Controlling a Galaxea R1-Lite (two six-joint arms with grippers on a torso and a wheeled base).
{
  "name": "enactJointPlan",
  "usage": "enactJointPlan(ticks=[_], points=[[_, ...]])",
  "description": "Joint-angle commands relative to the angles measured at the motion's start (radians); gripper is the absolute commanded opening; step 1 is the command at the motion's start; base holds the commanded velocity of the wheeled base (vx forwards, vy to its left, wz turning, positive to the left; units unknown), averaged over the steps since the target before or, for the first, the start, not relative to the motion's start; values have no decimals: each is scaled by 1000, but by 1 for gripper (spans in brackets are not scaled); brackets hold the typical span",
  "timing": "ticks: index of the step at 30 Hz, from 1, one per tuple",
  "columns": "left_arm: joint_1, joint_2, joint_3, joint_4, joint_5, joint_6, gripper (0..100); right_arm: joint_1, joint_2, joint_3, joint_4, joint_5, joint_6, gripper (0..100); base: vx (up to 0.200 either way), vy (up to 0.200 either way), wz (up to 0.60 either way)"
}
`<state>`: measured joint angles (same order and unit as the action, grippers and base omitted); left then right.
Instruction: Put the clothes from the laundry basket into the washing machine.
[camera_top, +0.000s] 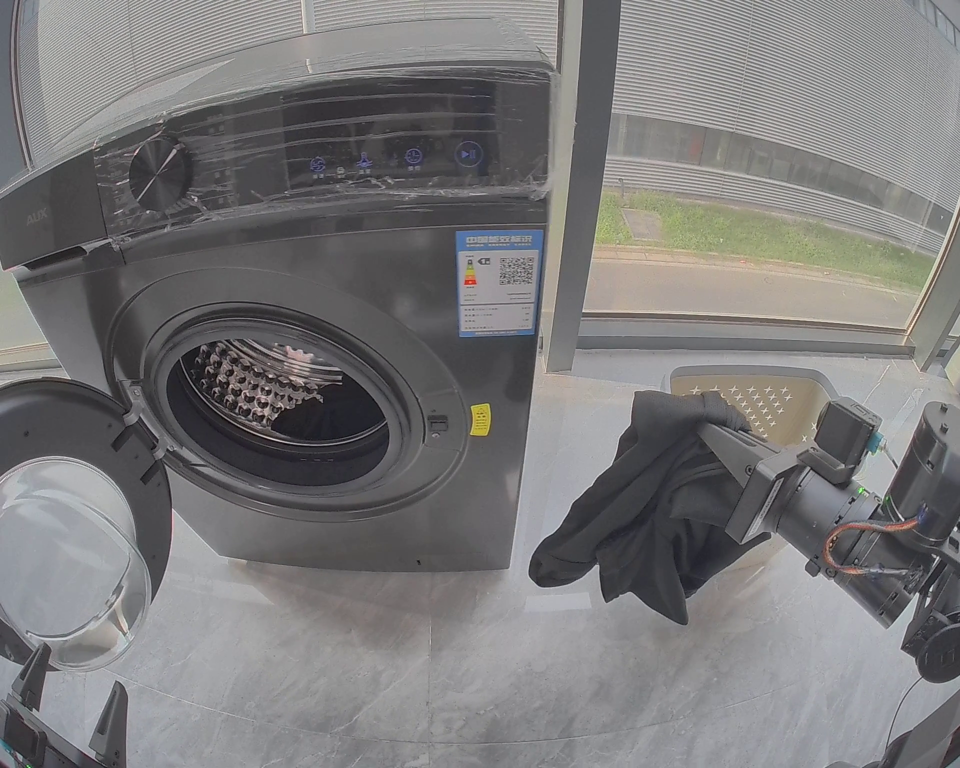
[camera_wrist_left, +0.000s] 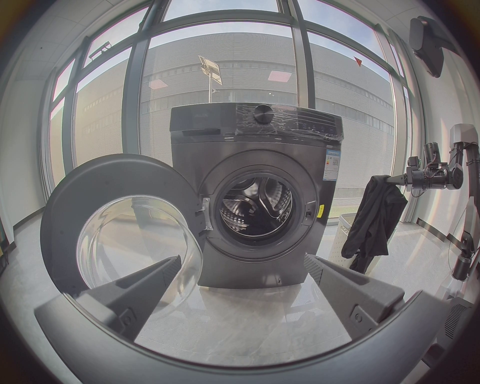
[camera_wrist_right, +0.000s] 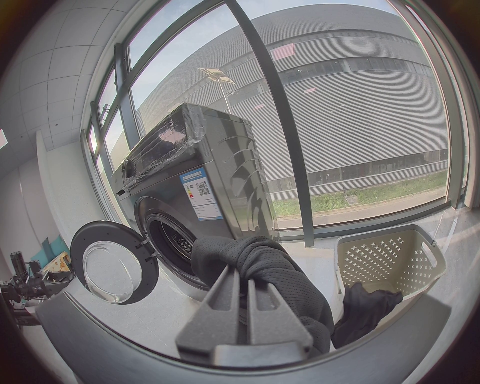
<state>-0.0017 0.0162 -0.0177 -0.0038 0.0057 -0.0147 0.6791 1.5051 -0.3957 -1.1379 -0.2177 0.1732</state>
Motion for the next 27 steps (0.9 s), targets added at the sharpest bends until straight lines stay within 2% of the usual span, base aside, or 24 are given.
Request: enactJointPlan(ticks=[1, 6, 12, 21, 27], points=[[0, -15, 15, -1, 0, -1, 100, 0, 1, 0, 0, 0, 0, 0, 0, 200, 0], [0, -16, 15, -1, 0, 1, 100, 0, 0, 0, 0, 0, 0, 0, 0, 200, 0], [0, -16, 15, -1, 0, 1, 100, 2, 1, 2, 0, 0, 0, 0, 0, 0, 0], [0, -15, 15, -1, 0, -1, 100, 3, 1, 2, 0, 0, 0, 0, -200, 0, 0], [0, -16, 15, -1, 0, 1, 100, 3, 3, 8, 0, 1, 0, 0, 0, 0, 0]])
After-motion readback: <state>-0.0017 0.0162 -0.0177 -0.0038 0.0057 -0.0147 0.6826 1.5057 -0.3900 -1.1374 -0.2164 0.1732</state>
